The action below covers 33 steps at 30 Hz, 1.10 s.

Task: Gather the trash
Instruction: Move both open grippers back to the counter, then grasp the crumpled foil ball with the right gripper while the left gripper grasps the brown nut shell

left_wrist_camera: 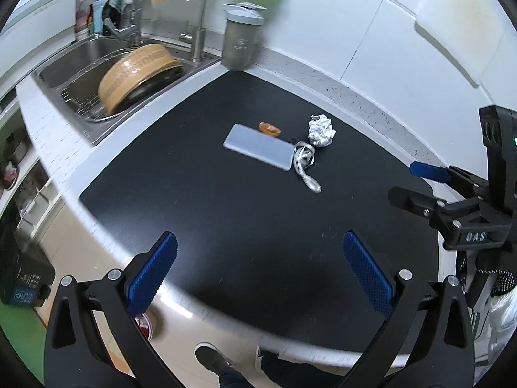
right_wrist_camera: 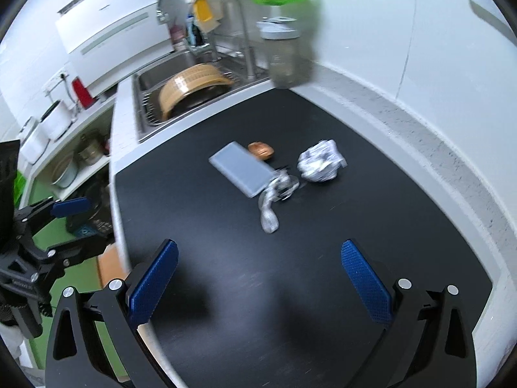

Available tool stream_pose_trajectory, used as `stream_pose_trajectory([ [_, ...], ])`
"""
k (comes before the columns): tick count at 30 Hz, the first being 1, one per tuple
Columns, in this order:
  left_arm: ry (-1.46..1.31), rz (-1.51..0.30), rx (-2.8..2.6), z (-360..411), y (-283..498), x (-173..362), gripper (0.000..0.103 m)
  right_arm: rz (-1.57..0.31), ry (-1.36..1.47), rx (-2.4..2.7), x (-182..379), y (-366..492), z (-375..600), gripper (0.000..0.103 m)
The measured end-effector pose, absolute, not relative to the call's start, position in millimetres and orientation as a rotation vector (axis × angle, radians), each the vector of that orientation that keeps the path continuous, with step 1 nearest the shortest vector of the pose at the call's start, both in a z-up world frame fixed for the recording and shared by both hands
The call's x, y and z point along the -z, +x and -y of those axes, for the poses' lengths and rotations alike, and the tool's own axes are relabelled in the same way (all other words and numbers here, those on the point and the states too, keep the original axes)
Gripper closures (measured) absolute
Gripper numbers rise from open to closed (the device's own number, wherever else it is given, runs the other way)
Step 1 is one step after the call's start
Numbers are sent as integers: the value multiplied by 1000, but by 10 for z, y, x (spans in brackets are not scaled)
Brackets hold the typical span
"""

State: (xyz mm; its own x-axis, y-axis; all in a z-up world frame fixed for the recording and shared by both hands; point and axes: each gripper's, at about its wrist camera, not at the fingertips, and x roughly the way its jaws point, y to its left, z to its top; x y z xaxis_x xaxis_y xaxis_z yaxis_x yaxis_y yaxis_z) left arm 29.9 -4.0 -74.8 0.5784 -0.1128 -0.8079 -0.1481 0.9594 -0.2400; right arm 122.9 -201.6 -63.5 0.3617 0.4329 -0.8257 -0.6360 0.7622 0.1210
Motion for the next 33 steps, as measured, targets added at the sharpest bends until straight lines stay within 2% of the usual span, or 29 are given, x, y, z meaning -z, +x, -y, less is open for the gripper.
stream_pose_trajectory([
  [14, -322, -998, -66, 58, 1035, 986, 3, -1046, -296, -695, 1136, 2459, 1815, 6],
  [25, -331, -1031, -68, -1, 1346, 1174, 3, -1085, -295, -721, 1522, 2777, 1657, 7],
  [26, -329, -1032, -65, -2, 1370, 1185, 3, -1087, -298, -726, 1549, 2784, 1644, 9],
  [29, -328, -1033, -56, -13, 1452, 1210, 3, -1109, -311, -732, 1612, 2824, 1598, 37],
  [33, -326, -1032, -48, -30, 1561, 1223, 3, -1109, -321, -744, 1633, 2833, 1574, 50],
])
